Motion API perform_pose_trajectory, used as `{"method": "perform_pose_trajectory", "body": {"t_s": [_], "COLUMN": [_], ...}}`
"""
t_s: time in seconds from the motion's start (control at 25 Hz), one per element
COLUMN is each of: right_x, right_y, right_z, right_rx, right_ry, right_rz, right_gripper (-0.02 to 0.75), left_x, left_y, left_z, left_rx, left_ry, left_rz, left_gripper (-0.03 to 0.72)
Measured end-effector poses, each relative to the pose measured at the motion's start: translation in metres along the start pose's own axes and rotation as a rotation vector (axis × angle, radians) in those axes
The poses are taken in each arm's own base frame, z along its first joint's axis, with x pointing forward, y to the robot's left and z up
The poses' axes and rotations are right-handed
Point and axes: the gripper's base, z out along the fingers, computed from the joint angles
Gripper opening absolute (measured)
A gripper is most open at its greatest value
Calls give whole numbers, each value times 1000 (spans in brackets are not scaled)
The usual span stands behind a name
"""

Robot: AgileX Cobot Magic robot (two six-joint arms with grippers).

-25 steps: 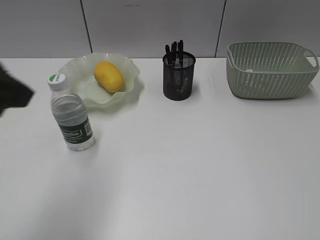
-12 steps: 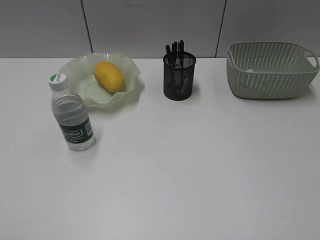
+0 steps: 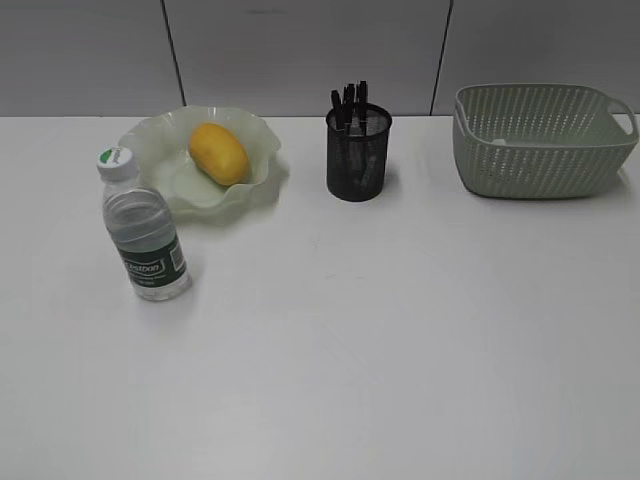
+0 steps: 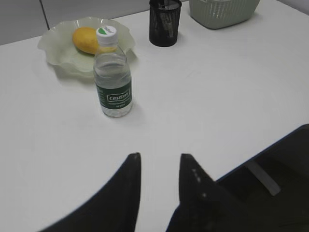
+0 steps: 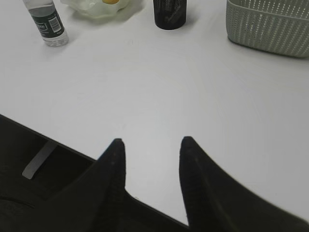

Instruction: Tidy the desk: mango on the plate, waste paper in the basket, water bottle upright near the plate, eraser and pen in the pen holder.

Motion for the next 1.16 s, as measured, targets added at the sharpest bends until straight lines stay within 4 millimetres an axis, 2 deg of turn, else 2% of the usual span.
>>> {"method": "perform_pose_trajectory", "body": {"t_s": [0.12,0.36,0.72,0.84,1.16], "right_x": [0,0,1,1,1], "right_y": [0,0,4,4,4], "right_z": [0,0,-2,-2,-2], "right_rx": [0,40,468,489,489], "right_ry": [0,-5,-53,-56,-56], "right_rz": [-1,19,220,230,230], "right_gripper": [311,311,311,311,311], "left_x": [0,0,1,1,1], "left_y": [0,0,-5,-6,-6], "left_z": [0,0,-1,-1,-1], "left_rx": [0,-23,-417,-486,-492], "left_ry": [0,-2,-29,-34,-34], "left_rz": [5,-1,-180,-211,-214], "left_gripper": [254,264,231,231,230]}}
